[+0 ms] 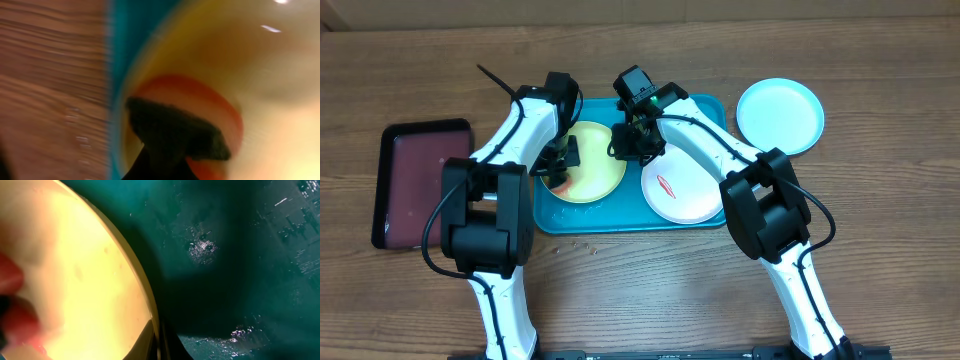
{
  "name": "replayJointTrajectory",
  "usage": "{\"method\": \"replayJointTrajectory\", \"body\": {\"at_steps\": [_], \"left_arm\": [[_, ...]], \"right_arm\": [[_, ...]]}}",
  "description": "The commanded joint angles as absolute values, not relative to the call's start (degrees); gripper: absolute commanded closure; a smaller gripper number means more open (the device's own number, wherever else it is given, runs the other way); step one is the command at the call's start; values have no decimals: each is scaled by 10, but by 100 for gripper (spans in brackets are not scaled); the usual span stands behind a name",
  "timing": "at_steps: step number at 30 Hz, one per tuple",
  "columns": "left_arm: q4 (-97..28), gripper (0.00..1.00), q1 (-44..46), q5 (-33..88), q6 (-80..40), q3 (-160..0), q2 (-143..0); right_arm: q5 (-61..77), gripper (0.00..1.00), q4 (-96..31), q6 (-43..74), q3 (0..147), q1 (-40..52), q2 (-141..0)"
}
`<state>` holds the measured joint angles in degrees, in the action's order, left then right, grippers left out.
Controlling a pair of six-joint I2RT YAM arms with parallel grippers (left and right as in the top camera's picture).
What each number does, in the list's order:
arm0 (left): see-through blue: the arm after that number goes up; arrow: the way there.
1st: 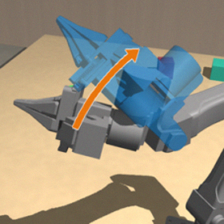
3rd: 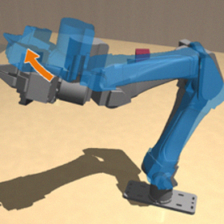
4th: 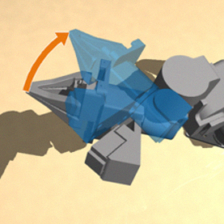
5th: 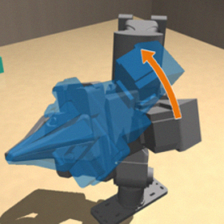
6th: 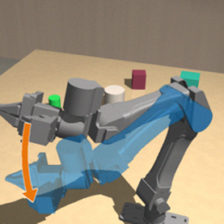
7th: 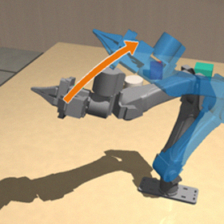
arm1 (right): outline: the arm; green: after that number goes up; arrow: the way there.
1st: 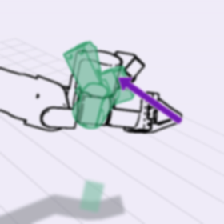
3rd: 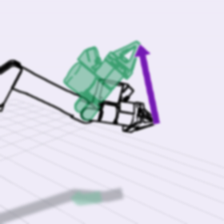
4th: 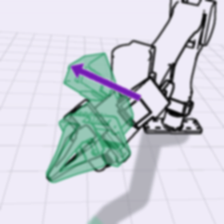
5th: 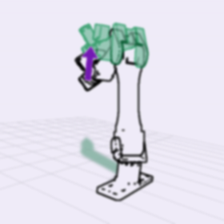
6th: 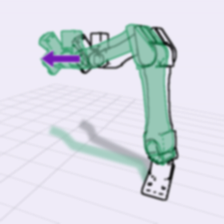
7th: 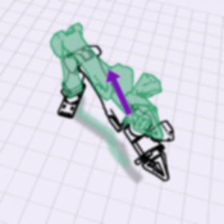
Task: Clean dirty plates on tray and stack at the side
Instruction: 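Scrub the yellow plate with the sponge while the right gripper holds it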
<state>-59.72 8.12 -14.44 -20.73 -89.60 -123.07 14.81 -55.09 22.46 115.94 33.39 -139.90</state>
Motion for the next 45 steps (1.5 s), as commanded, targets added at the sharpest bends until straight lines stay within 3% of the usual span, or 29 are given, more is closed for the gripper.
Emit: {"method": "replayJointTrajectory", "body": {"at_steps": [1, 6, 13, 24, 30, 40, 45], "left_arm": [[-593, 96, 67, -276, -198, -906, -1253], [-552, 96, 67, -221, -214, -926, -1253], [-457, 96, 71, 118, -209, -909, -1254], [-474, 96, 97, 166, -207, -901, -1254], [-527, 96, 103, 130, -182, -901, -1254], [-633, 96, 96, -232, -239, -906, -1253], [-671, 96, 93, -256, -272, -947, -1249]], "right_arm": [[110, 96, -563, 221, 1147, 329, -1421], [110, 96, -562, 221, 1147, 329, -1421], [110, 96, -561, 221, 1147, 329, -1421], [110, 96, -561, 221, 1147, 329, -1421], [110, 96, -561, 221, 1147, 329, -1421], [110, 96, -564, 221, 1147, 329, -1421], [110, 96, -565, 221, 1147, 329, -1421]]}}
